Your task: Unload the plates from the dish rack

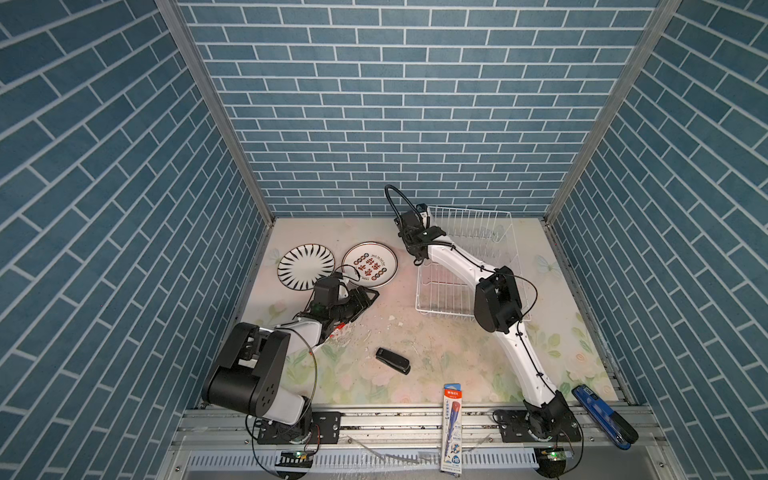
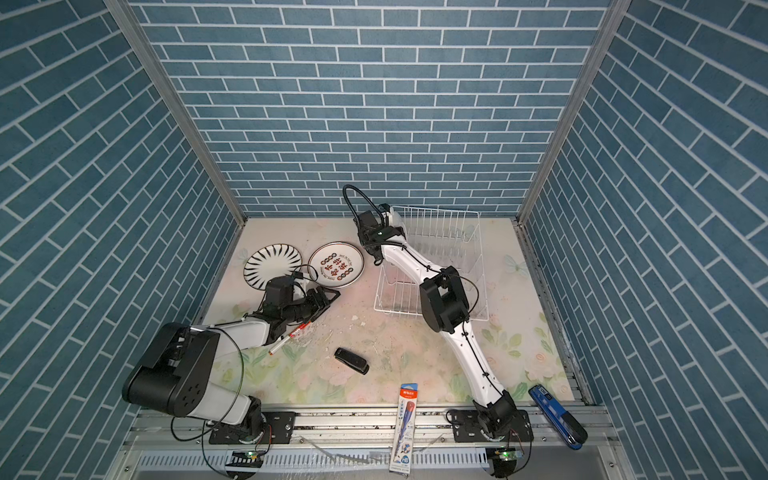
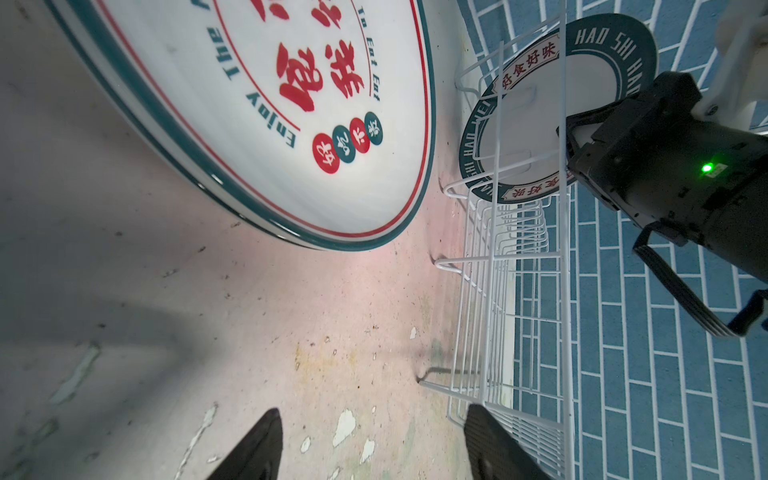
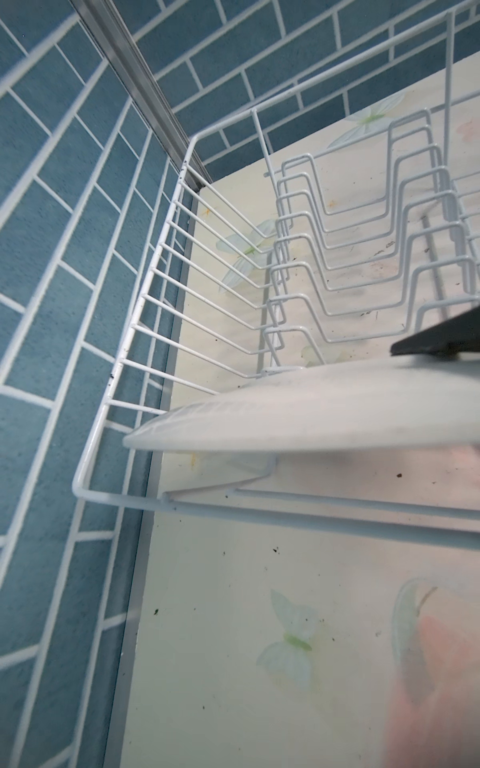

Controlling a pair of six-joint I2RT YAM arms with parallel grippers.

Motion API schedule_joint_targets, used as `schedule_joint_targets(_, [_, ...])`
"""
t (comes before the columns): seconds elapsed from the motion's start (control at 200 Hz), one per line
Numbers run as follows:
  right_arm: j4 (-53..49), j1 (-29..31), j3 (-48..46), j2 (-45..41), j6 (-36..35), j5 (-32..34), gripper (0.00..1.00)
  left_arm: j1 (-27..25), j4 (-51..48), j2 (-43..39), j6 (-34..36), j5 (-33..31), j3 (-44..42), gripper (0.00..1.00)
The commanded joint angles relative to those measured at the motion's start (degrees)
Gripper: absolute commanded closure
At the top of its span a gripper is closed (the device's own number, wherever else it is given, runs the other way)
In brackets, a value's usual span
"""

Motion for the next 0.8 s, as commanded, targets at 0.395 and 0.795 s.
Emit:
schedule_joint_targets(0.395, [0.34,0.35,-0.91,-2.70,0.71,2.12,0.90,-0.44,-1.57,-1.54,0.87,-0.35,1.17,0.29])
schedule_joint_targets(0.795, [2.32,0.60,-2.95,-5.38,0.33,2.95,0.92,-0.44,-2.19,-2.29,0.98,-0.35,1.42,0.28])
